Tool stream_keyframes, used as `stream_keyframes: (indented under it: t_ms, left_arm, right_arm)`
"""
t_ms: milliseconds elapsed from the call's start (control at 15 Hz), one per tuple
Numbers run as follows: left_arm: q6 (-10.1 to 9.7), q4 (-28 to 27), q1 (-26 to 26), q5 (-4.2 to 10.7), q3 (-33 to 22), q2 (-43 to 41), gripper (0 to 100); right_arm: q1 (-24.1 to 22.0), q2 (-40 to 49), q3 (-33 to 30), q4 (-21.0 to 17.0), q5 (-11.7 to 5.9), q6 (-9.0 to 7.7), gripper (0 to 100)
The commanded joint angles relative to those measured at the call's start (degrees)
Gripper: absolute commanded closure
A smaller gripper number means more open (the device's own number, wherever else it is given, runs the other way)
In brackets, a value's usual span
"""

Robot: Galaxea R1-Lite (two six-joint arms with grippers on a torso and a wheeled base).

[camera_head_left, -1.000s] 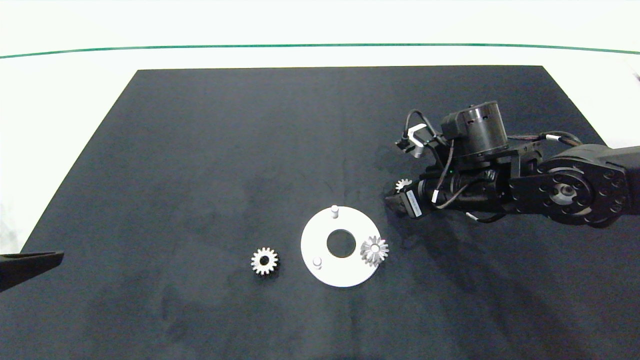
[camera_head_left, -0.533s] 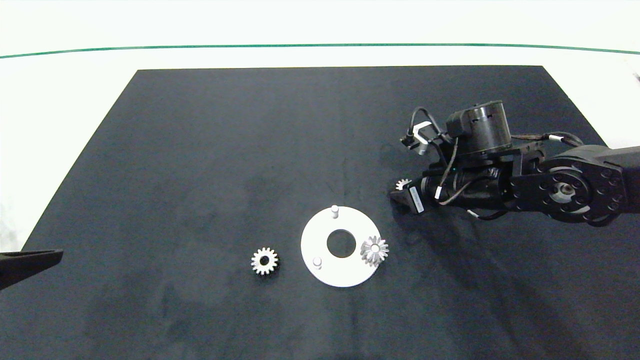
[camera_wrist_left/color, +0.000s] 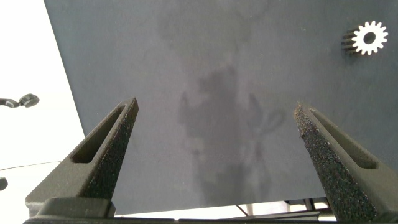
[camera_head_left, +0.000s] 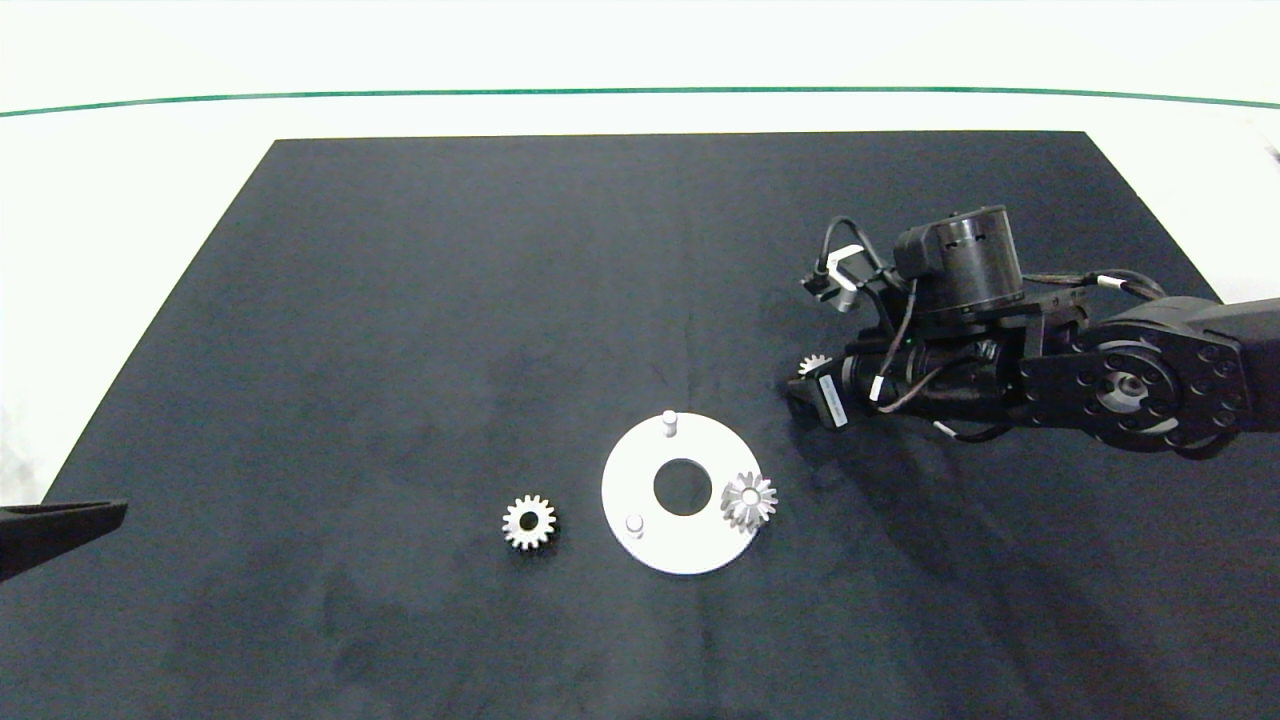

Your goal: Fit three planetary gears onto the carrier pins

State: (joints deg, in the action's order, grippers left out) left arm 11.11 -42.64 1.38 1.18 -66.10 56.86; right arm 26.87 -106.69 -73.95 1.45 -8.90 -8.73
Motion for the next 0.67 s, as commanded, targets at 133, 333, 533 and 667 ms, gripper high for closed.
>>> stream_keyframes:
  t_ms: [133,333,533,667]
  left_arm:
    - [0.06,-0.2,0.0,0.05,0.0,0.0,0]
    - [0.06,-0.2,0.0,0.05,0.1,0.0,0]
    - [0.06,-0.2,0.0,0.05,0.1,0.0,0]
    - [0.06,-0.2,0.0,0.05,0.1,0.0,0]
  right_arm:
    - [0.1,-0.2,1.6,2.9,-0.15,-0.06,63]
    - [0.1,-0.1,2.1,2.9,-0.15,0.03,69]
    - [0.1,0.3,2.3,2.8,-0.33,-0.06,75]
    - [0.3,1.0,1.9,2.2,-0.33,-0.24,78]
